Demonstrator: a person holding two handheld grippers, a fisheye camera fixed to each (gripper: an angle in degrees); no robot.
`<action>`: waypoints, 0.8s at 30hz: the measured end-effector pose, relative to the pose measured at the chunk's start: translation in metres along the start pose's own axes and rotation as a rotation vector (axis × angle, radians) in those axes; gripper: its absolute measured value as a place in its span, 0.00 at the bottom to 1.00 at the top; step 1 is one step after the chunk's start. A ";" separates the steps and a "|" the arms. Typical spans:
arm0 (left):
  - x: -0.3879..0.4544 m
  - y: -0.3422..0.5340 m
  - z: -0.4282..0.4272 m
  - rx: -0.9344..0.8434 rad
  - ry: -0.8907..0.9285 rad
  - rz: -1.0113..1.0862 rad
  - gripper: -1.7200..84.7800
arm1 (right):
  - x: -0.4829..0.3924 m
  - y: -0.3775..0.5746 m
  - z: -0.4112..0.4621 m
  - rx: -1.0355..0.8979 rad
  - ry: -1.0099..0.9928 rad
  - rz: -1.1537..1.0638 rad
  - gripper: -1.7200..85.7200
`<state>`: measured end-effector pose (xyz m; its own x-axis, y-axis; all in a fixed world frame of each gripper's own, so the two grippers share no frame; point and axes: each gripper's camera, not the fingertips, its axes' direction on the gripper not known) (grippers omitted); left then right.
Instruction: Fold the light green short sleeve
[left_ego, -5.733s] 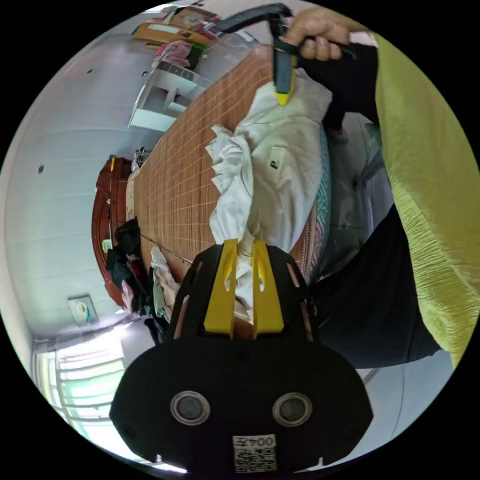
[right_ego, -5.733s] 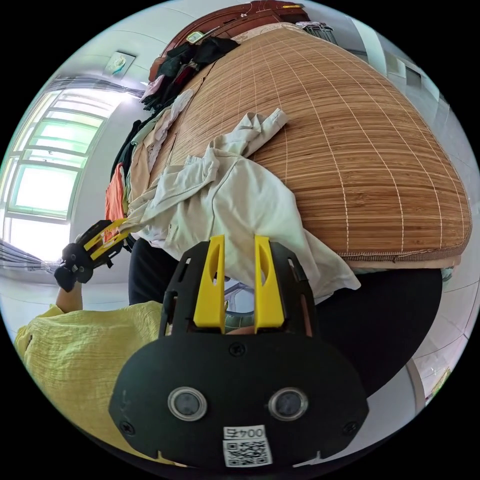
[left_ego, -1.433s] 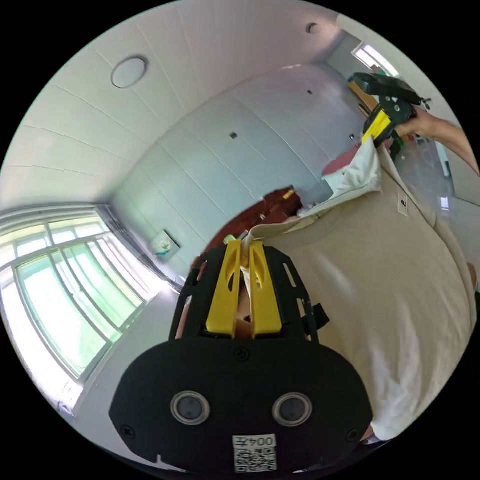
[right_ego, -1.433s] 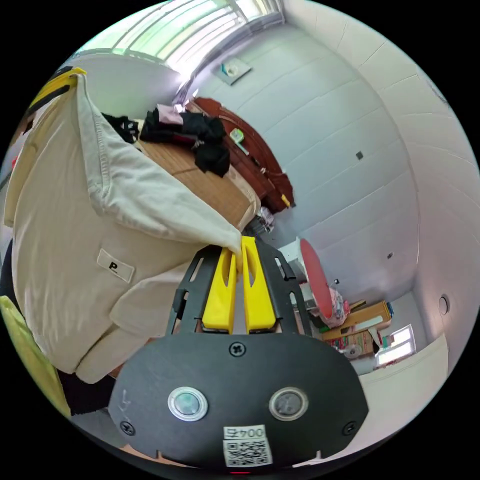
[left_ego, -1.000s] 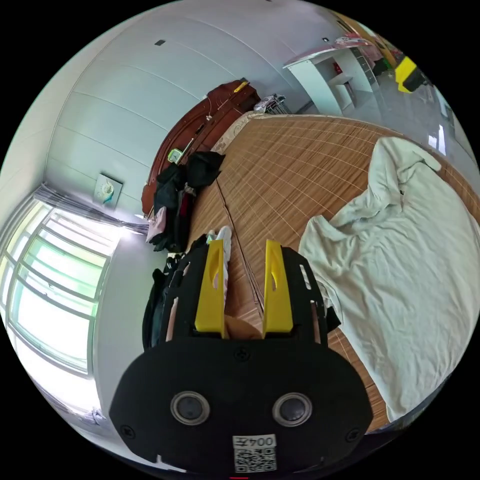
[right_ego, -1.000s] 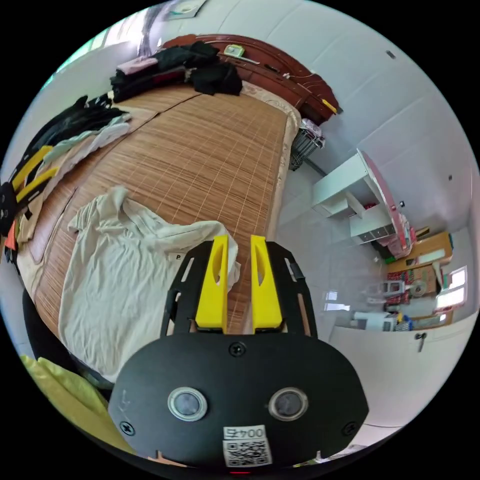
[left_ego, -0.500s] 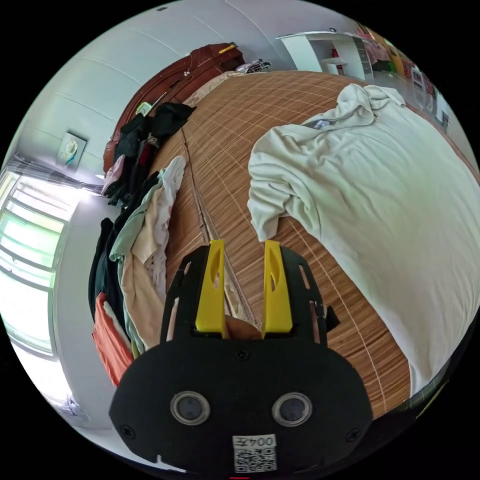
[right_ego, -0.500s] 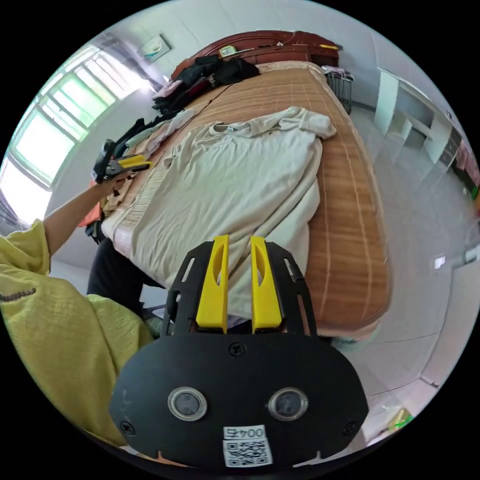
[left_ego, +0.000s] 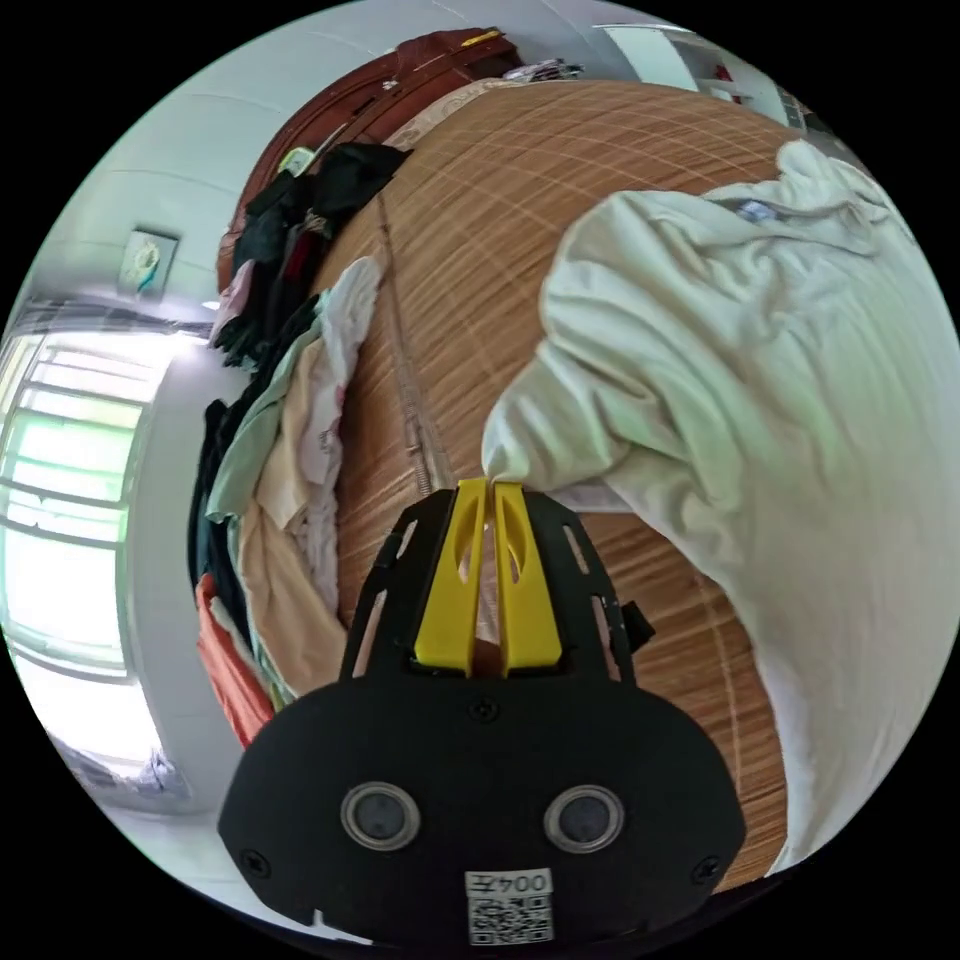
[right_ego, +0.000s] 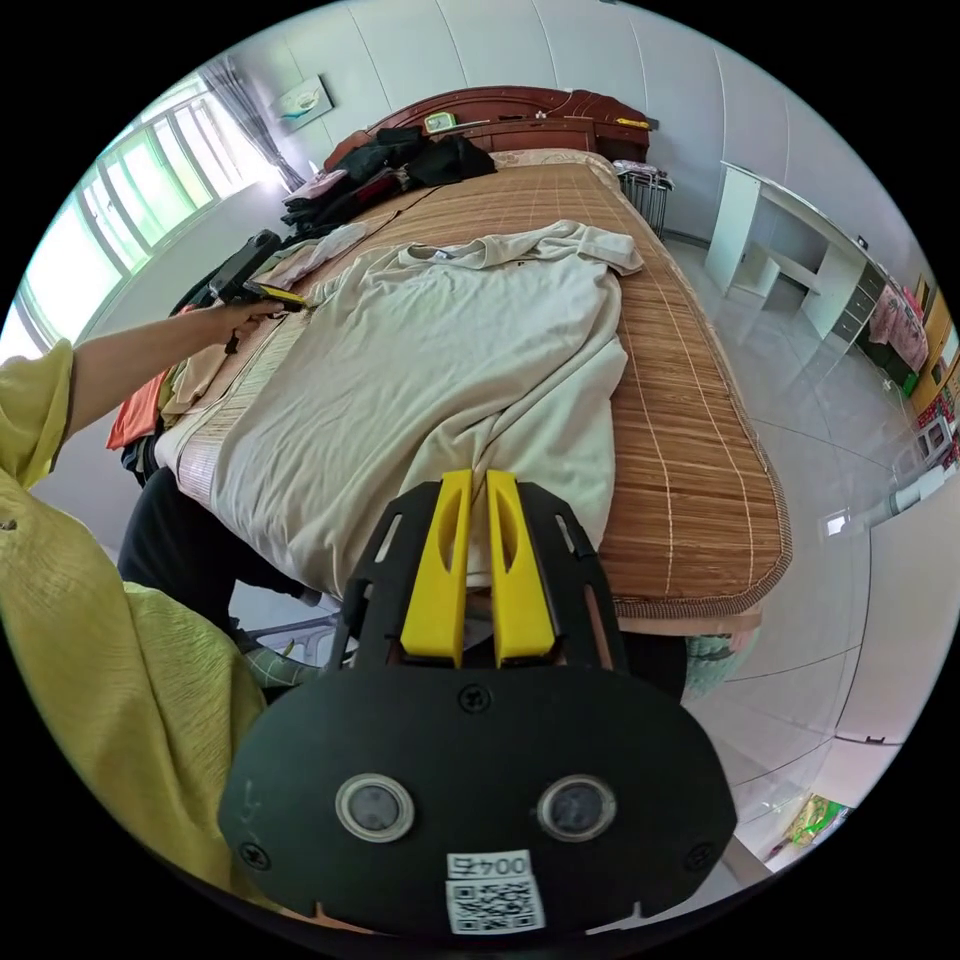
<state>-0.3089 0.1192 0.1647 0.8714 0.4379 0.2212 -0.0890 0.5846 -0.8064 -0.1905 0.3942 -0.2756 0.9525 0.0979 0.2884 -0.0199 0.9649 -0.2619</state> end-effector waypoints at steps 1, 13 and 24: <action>-0.011 -0.002 0.007 -0.011 -0.016 -0.015 0.05 | -0.003 -0.005 0.000 -0.004 -0.002 -0.002 0.07; -0.164 0.045 0.081 -0.193 0.118 -0.230 0.09 | -0.053 -0.063 0.008 -0.031 0.045 0.033 0.08; -0.088 0.307 -0.053 0.261 0.570 -0.001 0.08 | -0.040 -0.051 -0.065 -0.028 0.067 0.093 0.13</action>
<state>-0.3873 0.2236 -0.1318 0.9854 0.0466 -0.1635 -0.1407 0.7636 -0.6302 -0.2084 0.3249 -0.3335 0.9651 0.1694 0.1995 -0.1016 0.9450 -0.3110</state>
